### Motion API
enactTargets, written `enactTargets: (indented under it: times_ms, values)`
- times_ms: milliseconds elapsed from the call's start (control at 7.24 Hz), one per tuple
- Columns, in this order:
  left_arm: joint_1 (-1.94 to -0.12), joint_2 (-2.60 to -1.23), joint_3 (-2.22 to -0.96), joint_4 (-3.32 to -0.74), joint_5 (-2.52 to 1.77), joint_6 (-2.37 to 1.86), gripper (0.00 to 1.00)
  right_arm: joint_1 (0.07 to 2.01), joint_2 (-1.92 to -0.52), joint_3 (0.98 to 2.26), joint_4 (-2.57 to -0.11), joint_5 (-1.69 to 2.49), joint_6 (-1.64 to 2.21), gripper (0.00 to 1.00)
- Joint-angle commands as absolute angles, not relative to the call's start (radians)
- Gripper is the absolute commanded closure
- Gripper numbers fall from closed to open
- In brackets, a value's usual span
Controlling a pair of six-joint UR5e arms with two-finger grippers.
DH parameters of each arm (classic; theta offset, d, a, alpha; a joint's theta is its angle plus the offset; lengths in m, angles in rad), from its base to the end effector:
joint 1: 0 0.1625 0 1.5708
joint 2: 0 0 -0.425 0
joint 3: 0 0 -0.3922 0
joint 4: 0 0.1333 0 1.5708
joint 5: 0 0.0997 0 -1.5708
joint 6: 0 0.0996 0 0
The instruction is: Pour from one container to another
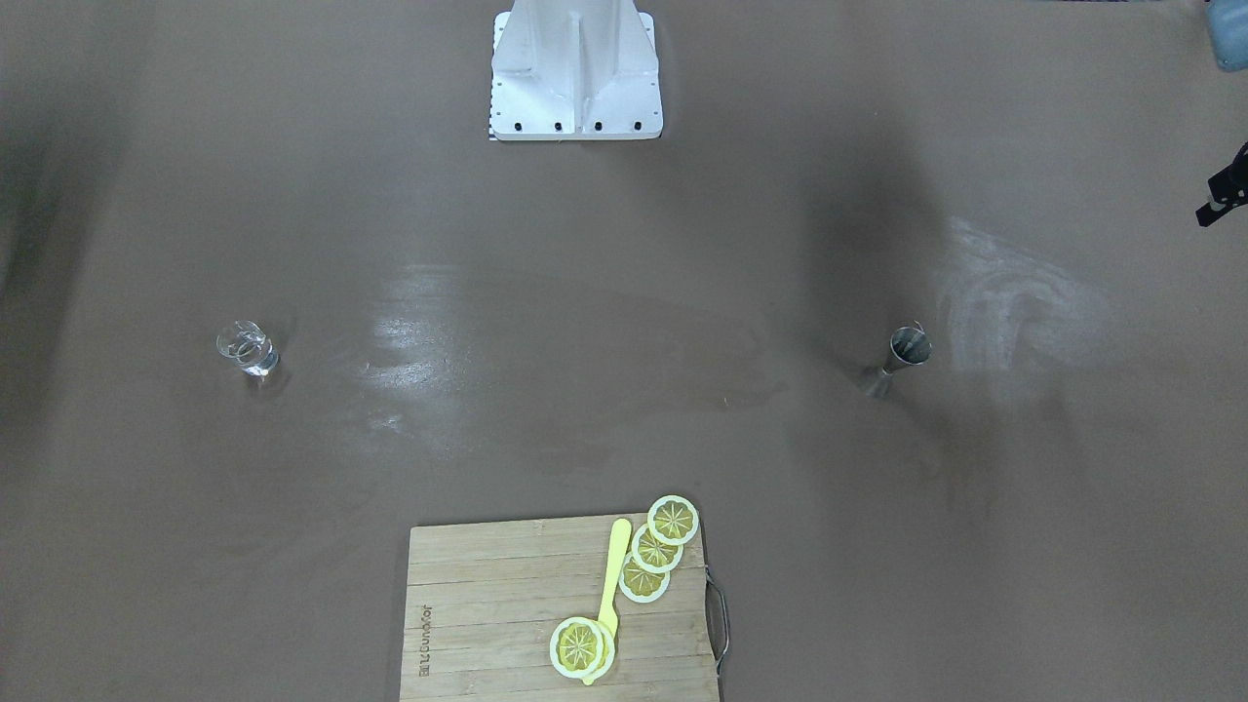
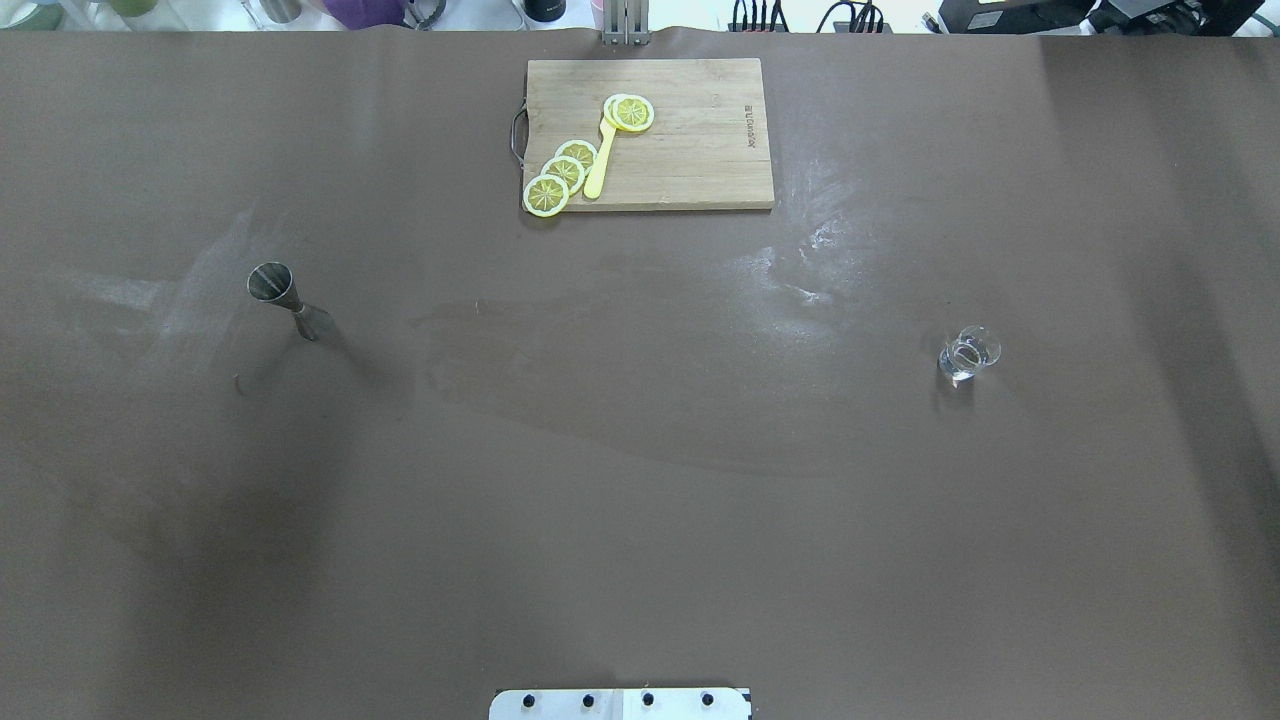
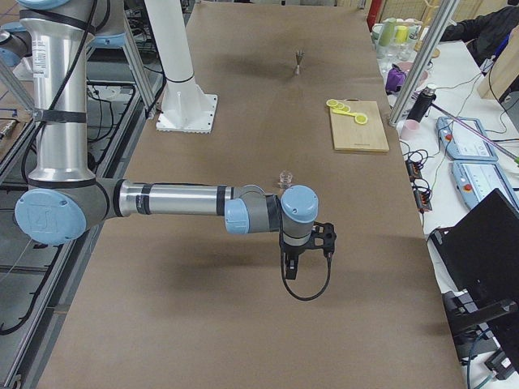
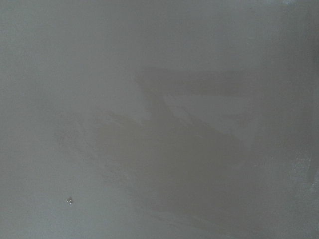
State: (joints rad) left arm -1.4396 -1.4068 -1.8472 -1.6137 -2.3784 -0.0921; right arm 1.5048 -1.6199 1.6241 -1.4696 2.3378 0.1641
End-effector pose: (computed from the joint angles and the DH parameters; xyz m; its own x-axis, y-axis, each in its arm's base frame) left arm -0.0046 -0.4338 0.5904 0.6797 0.1103 -0.7251 -0.0670 0.9938 0.0884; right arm 0.0325 -0.4812 0.6462 0.7147 0.0434 0.6980 -0.0519 0.9986 -0.0090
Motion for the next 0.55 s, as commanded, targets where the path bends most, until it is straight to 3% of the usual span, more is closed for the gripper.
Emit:
enactTargets:
  times_ms: [0,415]
  values:
    - [-1.454,-1.332,-1.862,-1.614,-2.413,-0.094,0.01,1.505,-1.62,1.624,-1.47,2.338,0.163,0.0]
    - [-1.462,-1.327,-1.861,-1.62,-2.405,-0.094,0.01,1.503,-1.62,1.624,-1.47,2.335,0.163,0.0]
